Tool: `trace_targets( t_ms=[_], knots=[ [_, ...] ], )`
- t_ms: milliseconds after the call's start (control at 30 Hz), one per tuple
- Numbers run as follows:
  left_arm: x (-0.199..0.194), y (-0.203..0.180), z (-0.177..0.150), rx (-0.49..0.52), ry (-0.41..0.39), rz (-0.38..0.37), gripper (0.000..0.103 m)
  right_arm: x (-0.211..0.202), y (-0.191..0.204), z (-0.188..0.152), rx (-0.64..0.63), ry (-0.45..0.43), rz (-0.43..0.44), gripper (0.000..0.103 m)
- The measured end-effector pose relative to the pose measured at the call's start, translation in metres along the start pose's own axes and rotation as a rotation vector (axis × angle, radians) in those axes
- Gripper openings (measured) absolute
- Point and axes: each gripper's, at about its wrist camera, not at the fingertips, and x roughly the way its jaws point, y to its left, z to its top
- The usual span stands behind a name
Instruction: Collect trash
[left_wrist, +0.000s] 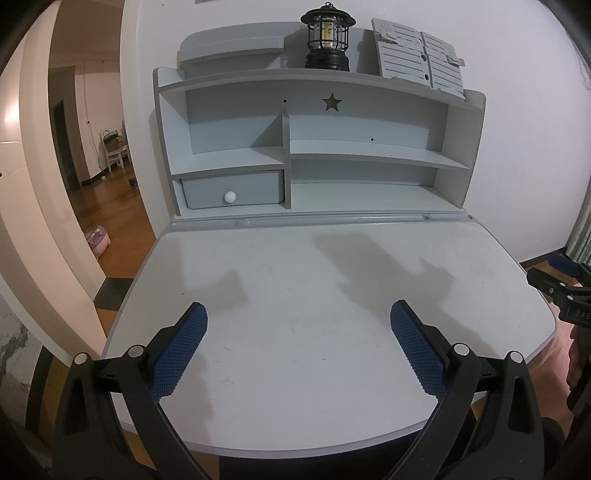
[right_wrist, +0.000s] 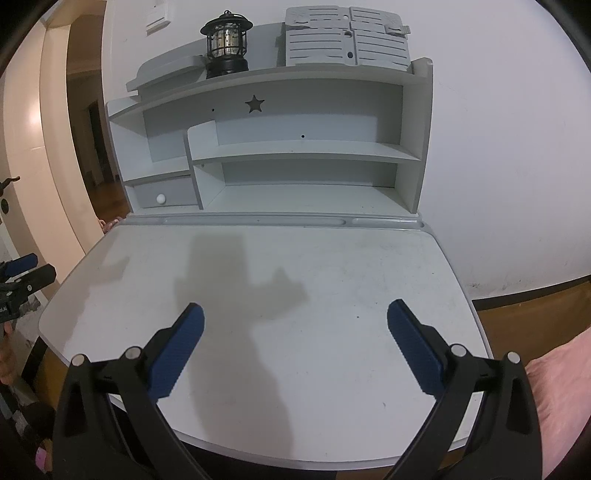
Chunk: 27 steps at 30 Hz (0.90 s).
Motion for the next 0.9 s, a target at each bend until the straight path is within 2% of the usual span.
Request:
trace_targets(
  t_ms=[900],
  knots=[
    [-0.0001,-0.0011,0.0003,0.001,0.002,-0.009,0.096,-0.0022,0.0000,-0.0019,-0.003,-0.001,0.002,0.096]
  ],
)
